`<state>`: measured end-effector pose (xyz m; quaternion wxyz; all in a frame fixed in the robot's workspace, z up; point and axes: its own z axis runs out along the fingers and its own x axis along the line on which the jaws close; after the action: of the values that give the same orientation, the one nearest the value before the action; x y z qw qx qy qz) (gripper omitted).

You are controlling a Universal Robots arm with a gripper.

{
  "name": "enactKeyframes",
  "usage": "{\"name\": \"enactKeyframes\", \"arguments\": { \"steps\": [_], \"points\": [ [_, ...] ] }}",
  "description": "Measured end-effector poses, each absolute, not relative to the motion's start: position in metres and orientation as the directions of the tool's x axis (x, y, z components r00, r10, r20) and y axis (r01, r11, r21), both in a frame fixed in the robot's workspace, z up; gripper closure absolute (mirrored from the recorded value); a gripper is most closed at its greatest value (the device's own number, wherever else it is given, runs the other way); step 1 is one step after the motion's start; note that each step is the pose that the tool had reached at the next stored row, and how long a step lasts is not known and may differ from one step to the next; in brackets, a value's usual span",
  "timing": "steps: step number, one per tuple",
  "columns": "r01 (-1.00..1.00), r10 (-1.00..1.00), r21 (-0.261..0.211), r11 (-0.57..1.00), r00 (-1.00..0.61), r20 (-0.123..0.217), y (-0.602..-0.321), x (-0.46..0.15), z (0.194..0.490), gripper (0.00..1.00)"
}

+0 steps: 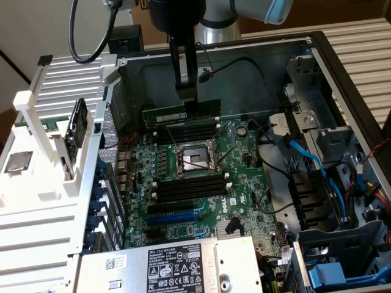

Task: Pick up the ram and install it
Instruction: 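Pick up the ram and move it above insertion slot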

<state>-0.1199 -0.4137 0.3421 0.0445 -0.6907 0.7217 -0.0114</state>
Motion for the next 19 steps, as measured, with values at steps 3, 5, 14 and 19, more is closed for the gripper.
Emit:
{"name": "enactKeyframes", "arguments": {
  "steps": [3, 5, 14, 19],
  "points": [
    [-0.996, -0.998, -0.075, 0.045, -0.042, -0.04, -0.412, -0.119, 0.339, 0.88],
    [-0.996, -0.999, -0.072, 0.044, -0.042, -0.034, -0.409, -0.118, 0.337, 0.88],
    [-0.997, -0.999, -0.063, 0.041, -0.039, -0.032, -0.409, -0.11, 0.321, 0.88],
    [-0.997, -0.999, -0.063, 0.04, -0.038, -0.031, -0.41, -0.11, 0.314, 0.88]
  ]
}}
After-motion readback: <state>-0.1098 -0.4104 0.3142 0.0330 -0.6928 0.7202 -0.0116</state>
